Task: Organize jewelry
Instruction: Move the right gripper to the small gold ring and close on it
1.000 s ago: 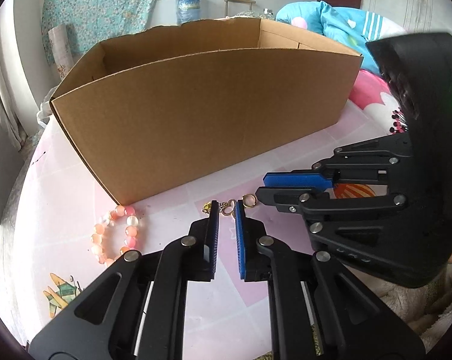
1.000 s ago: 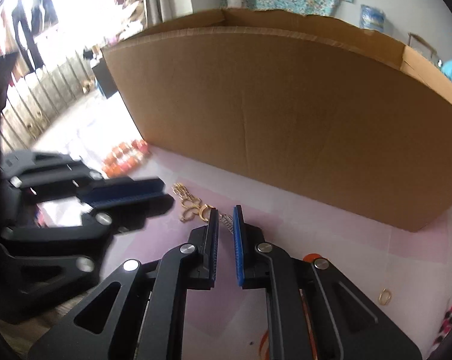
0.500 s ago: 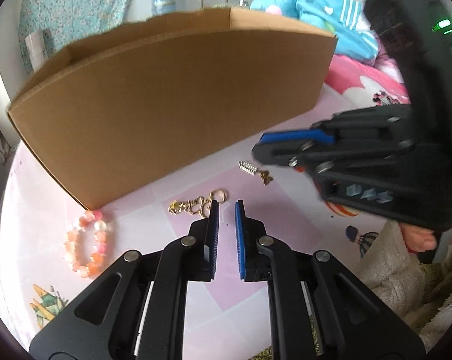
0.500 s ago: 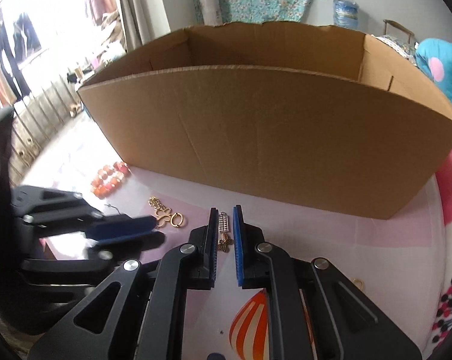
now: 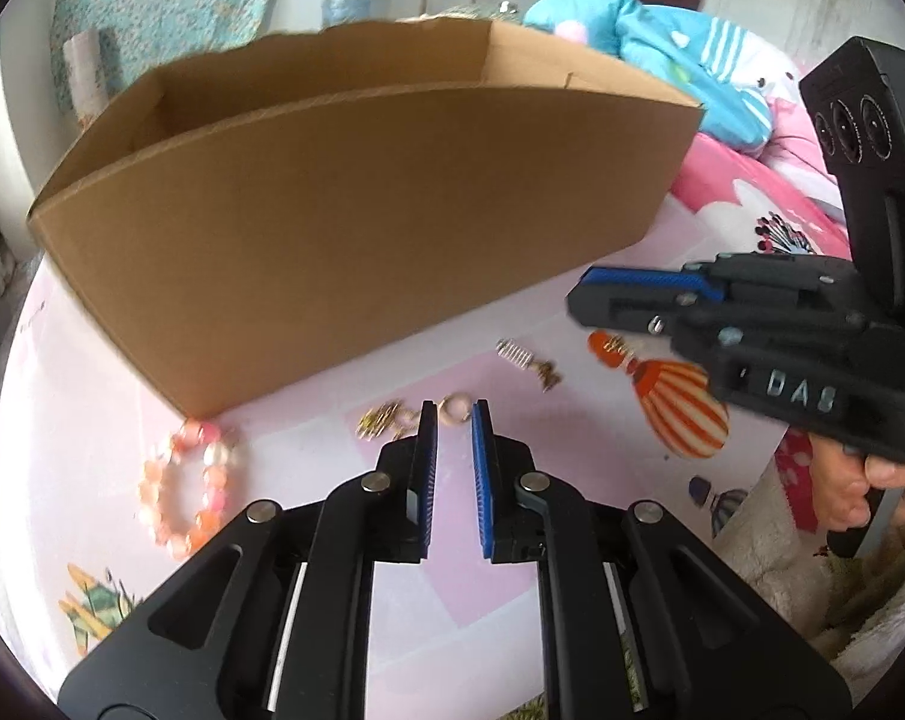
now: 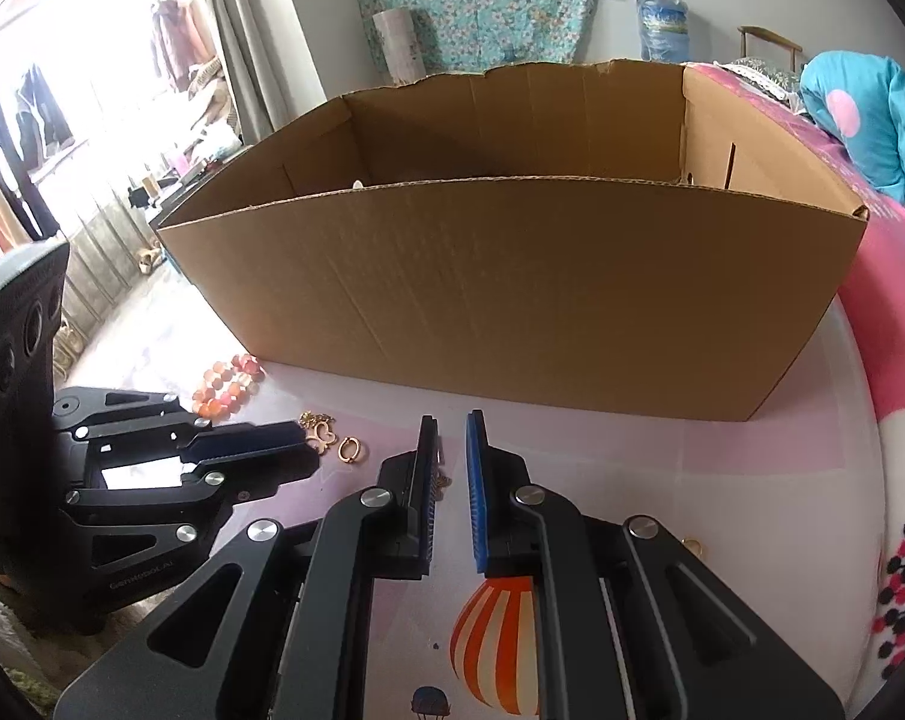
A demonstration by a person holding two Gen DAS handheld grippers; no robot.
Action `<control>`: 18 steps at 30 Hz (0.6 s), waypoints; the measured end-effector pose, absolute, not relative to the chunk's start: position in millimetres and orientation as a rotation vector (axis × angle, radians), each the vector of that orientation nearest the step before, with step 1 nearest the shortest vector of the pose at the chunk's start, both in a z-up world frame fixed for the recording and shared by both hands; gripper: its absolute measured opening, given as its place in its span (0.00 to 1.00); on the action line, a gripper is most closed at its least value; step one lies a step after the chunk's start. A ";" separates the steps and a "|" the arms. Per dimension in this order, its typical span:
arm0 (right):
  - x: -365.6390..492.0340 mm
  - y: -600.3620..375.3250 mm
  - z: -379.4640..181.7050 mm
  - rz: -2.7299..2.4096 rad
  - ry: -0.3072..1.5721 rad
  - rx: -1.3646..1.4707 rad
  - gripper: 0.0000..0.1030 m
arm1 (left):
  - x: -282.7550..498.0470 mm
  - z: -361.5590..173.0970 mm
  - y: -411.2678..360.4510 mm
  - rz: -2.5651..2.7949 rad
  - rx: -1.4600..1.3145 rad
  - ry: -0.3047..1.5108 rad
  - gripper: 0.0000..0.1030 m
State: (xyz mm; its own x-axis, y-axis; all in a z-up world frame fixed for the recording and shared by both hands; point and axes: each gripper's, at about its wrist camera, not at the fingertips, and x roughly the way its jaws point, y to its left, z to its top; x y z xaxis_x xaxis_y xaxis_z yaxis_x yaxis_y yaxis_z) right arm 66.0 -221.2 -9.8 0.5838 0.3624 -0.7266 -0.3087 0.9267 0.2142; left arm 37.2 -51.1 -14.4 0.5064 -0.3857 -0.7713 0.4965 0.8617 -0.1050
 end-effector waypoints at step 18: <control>68.1 -230.5 -12.1 0.388 0.861 0.102 0.10 | 48.0 -25.7 -71.9 -0.571 0.201 0.927 0.11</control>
State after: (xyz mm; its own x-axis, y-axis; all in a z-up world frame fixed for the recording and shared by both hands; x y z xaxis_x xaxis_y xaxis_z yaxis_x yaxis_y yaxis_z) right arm 68.1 -230.5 -12.1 0.5868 0.3734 -0.7185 -0.2917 0.9252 0.2425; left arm 48.0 -71.9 -25.7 0.4653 -0.3768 -0.8009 0.5451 0.8349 -0.0761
